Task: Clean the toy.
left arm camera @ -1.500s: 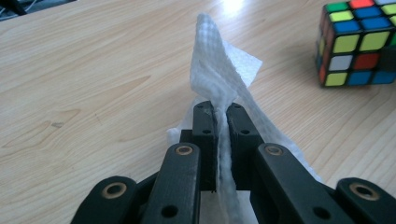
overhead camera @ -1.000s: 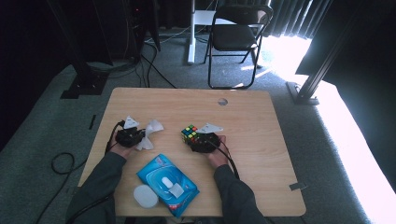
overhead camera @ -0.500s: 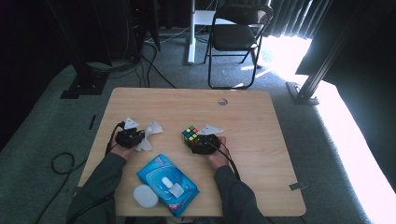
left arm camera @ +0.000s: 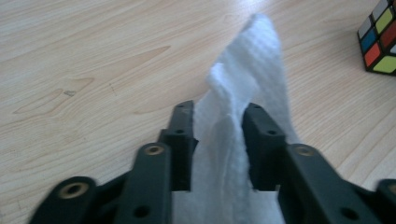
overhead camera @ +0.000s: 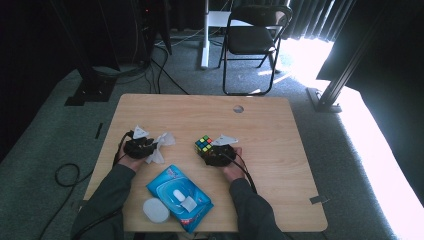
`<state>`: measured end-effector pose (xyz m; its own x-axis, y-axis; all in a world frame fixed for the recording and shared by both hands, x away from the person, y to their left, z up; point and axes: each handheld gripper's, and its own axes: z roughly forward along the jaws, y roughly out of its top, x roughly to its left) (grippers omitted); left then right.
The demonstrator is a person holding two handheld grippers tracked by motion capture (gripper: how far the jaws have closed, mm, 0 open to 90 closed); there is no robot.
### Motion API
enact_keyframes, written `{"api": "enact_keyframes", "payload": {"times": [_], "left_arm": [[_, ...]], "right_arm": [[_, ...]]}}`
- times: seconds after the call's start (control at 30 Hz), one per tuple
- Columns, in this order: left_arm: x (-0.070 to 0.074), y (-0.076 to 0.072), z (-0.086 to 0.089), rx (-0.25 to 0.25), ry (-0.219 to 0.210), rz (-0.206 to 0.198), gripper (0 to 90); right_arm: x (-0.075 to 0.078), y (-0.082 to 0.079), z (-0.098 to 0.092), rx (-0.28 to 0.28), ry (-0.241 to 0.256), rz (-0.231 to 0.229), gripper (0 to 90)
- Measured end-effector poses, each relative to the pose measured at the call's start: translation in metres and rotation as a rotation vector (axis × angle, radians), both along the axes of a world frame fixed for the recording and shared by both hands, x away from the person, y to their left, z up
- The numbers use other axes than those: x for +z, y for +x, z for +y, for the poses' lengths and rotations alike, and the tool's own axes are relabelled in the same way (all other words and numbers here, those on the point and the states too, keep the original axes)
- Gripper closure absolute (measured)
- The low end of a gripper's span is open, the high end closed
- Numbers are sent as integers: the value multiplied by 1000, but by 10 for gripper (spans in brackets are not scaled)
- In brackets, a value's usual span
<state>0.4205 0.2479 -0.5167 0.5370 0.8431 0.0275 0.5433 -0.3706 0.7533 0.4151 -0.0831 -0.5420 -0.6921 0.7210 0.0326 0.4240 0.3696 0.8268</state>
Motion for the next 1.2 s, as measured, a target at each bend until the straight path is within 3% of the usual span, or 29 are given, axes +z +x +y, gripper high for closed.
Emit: {"api": "enact_keyframes", "payload": {"times": [0.17,0.53,0.77,0.87,1.2], "left_arm": [[2,0,2,9,-16,-8,578],[8,-1,10,28,-58,-18,510],[7,0,12,25,-82,-2,462],[6,2,14,48,-92,8,424],[12,-1,21,69,-122,-9,425]], "right_arm": [[0,-1,2,1,-21,-11,337],[1,-5,-3,2,-11,-6,256],[6,-8,-5,11,-7,-18,255],[6,-9,-8,10,-9,-19,253],[8,-12,-13,9,-2,-25,257]]}}
